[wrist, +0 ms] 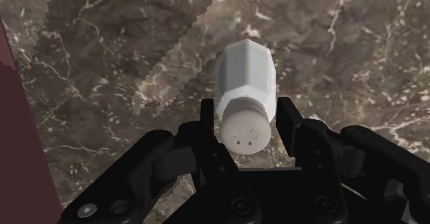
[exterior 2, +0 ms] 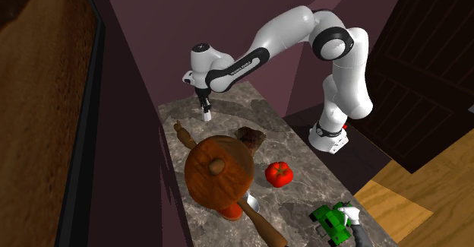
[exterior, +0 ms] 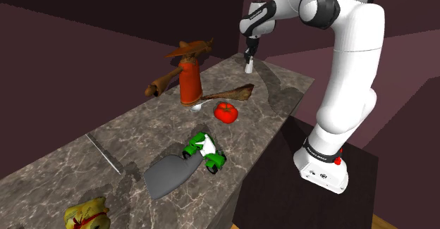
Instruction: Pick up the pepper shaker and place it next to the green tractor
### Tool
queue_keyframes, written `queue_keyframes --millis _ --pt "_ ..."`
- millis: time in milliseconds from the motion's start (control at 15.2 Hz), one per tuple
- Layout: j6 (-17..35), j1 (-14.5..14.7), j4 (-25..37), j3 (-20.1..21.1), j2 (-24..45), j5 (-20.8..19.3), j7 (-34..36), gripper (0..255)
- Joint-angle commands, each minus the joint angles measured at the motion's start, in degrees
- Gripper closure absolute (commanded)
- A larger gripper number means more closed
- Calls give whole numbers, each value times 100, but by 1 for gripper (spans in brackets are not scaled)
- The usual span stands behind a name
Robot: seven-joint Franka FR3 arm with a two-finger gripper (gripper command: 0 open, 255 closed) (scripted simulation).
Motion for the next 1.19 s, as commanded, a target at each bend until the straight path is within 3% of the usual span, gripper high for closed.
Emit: queue_keyframes --millis 0,1122 --pt "0 0 -1 0 2 0 0 255" --pt "-1081 49 624 -63 -472 -156 45 255"
